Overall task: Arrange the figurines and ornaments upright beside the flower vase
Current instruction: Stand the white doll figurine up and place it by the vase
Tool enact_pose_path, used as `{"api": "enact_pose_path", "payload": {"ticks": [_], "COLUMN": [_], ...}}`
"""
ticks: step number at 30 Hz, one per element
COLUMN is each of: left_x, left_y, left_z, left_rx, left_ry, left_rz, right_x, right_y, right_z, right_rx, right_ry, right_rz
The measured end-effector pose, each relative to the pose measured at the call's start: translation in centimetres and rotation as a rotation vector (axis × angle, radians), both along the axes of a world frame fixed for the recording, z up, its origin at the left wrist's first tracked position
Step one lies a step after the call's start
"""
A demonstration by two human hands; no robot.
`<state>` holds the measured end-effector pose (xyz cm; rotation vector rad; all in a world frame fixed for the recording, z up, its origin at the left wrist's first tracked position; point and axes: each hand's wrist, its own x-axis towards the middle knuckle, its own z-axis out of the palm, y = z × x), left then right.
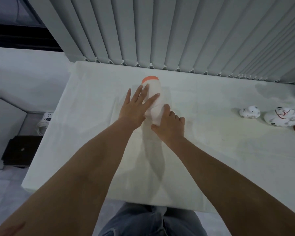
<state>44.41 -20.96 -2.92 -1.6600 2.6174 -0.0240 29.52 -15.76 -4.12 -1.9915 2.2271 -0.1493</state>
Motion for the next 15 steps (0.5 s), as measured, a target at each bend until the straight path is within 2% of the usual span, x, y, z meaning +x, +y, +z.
{"api": "enact_pose_path", "payload": {"ticks": [6,10,15], "left_x": [-0.9,-1.0,-1.6], "left_y": [-0.3,-1.2,-1.6], "left_z": [0.0,-0.1,0.1], "left_rx": [0.047,0.084,0.103], "left_ry": [0.076,0.239,0.45], "left_rz": [0.083,0.137,0.132], "right_x": [-1.4,-2.7,-4.4], "right_y": [-0.7,-1.8,-2.4], "right_z": [0.8,3.3,6.3], "right_rx": [-0.13,-0.268,-0.32], "right_ry": [-0.082,-0.034,-0.1], "right_rz": [0.053,0.152,0.155]}}
